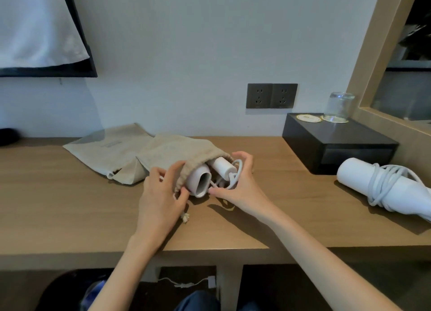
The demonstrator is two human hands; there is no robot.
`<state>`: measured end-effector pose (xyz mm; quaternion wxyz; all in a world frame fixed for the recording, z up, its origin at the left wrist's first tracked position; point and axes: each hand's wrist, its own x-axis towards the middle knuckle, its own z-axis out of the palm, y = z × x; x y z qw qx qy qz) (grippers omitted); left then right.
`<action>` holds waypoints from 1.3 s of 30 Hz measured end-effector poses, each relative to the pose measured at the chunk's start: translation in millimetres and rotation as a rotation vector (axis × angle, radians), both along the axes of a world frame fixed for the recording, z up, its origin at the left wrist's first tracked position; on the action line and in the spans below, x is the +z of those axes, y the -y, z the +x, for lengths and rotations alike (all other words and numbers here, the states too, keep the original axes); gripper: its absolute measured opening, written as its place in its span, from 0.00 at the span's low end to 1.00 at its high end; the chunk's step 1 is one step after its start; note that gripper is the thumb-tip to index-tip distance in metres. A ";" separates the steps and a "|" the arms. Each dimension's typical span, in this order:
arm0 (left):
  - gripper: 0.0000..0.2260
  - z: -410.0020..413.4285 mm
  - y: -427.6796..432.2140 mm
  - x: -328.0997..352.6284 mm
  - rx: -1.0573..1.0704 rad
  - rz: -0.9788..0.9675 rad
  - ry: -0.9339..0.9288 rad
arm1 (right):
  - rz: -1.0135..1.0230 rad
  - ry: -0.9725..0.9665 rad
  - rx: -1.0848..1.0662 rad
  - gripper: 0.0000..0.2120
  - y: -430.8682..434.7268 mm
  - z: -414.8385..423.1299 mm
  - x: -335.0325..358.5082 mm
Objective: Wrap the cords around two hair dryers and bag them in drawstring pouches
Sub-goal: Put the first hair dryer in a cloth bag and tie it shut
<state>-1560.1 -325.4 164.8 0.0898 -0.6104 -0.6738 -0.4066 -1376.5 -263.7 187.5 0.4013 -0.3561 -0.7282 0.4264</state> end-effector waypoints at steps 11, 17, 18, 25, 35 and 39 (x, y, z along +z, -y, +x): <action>0.29 -0.9 24.8 -5.4 -0.076 -0.102 0.224 | -0.343 -0.312 -0.168 0.29 4.8 -21.1 1.9; 0.39 2.6 30.0 -10.7 -0.223 -0.112 0.255 | -0.520 -0.502 -0.086 0.28 1.3 -30.7 11.2; 0.40 3.6 30.8 -11.7 -0.255 -0.115 0.257 | -0.542 -0.521 -0.086 0.28 1.7 -35.5 10.3; 0.36 2.5 34.8 -12.2 -0.335 -0.052 0.385 | -0.460 -0.386 -0.104 0.30 8.4 -61.0 -15.9; 0.29 10.5 34.2 -8.8 -0.026 0.095 0.139 | -0.026 0.256 0.147 0.17 -2.9 -10.7 6.0; 0.32 14.9 27.0 3.1 -0.040 0.090 -0.102 | 0.197 0.203 -0.156 0.11 -15.8 -12.3 -0.8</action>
